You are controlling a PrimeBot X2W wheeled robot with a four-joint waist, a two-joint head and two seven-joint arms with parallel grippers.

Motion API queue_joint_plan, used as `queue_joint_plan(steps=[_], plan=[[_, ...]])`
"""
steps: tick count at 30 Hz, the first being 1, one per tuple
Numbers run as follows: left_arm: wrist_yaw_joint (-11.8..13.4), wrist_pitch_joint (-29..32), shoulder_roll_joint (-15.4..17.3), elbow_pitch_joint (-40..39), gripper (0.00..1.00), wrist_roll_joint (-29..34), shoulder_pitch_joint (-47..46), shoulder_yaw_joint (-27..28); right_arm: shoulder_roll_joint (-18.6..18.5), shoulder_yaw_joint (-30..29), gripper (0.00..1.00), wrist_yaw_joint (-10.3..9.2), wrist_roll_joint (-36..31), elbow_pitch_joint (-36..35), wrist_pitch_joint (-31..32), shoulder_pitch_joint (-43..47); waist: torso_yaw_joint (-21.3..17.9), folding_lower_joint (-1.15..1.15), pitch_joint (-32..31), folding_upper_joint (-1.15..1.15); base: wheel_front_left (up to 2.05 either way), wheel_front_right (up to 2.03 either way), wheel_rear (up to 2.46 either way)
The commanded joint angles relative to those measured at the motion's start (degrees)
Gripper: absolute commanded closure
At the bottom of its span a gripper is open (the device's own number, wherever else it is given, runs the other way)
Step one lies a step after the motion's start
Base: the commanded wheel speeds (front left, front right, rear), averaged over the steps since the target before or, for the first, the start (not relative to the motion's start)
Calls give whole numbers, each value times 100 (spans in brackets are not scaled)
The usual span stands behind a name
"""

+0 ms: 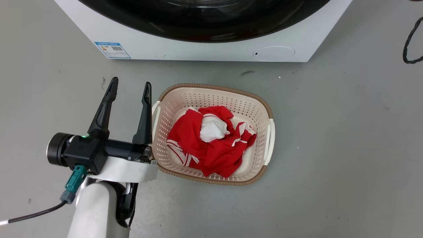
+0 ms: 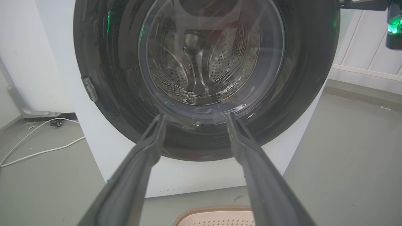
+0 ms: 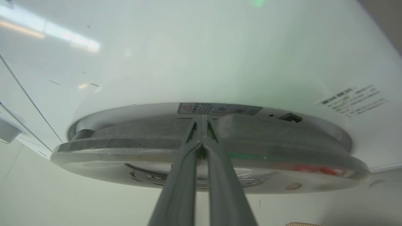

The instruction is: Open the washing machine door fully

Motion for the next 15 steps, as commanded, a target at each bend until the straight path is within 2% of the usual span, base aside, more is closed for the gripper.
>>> queue_joint_plan(steps=[1, 7, 15], plan=[[-6, -15, 21, -7, 0, 5, -55, -5, 31, 19, 100, 0, -24, 51, 54, -98, 23, -1, 28, 0, 0, 0, 0], [-11, -15, 18, -35, 0, -15, -120, -35, 49, 104, 100, -1, -154, 225, 249, -259, 64, -1, 163, 0, 0, 0, 0], [-13, -15, 1, 24, 0, -47, -173, -78, 128, -155, 100, 1, 99, 278, 541, -366, 109, -1, 201, 0, 0, 0, 0]])
